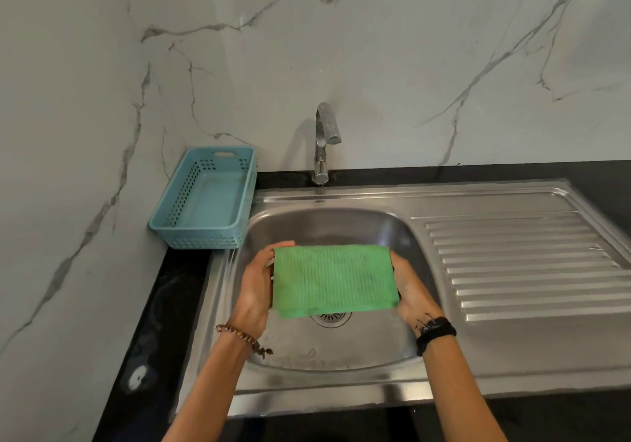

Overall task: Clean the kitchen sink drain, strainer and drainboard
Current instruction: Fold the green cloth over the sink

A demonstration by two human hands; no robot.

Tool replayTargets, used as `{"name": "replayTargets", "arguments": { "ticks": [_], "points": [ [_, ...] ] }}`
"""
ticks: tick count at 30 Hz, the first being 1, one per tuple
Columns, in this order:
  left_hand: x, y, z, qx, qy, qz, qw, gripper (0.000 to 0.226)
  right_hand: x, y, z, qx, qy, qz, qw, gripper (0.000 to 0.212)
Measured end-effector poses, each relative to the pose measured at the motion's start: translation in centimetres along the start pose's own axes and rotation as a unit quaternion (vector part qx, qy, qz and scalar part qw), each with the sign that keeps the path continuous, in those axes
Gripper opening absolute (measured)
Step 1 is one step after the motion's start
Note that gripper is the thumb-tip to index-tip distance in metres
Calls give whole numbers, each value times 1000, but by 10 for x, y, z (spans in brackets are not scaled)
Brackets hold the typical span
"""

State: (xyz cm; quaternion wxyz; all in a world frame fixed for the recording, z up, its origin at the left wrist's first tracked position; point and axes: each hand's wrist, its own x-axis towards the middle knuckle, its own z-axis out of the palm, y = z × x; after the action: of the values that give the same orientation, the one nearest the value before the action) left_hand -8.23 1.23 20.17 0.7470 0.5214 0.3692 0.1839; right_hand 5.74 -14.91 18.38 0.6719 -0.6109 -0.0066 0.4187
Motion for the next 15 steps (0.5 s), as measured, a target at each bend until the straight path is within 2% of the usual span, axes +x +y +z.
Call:
{"name": "replayTargets", "arguments": {
  "ticks": [2, 4, 7, 8, 11, 13, 15],
  "points": [
    [2, -1, -2, -17, 33, -41, 998, 35, 4, 1, 1, 61, -13, 49, 997, 37],
    [4, -3, -7, 30, 59, -42, 997, 28, 6, -3, 3, 109, -34, 75, 991, 33],
    [6, 2, -16, 54, 90, 8, 994, 6, 11, -13, 14, 184, -93, 39, 978, 16],
    [7, 6, -20, 60, 103, 28, 992, 9, 14, -17, 20, 189, -107, 24, 976, 23],
    [15, 23, -39, 130, 141, 90, 977, 20, 29, -35, 49, 112, -117, -26, 986, 45],
    [21, 36, -56, 178, 160, 126, 963, 24, 41, -50, 78, 8, -102, -86, 991, 49],
    [30, 51, -73, 216, 189, 167, 943, 27, 55, -69, 112, -117, -75, -166, 976, 50]
  ]
}}
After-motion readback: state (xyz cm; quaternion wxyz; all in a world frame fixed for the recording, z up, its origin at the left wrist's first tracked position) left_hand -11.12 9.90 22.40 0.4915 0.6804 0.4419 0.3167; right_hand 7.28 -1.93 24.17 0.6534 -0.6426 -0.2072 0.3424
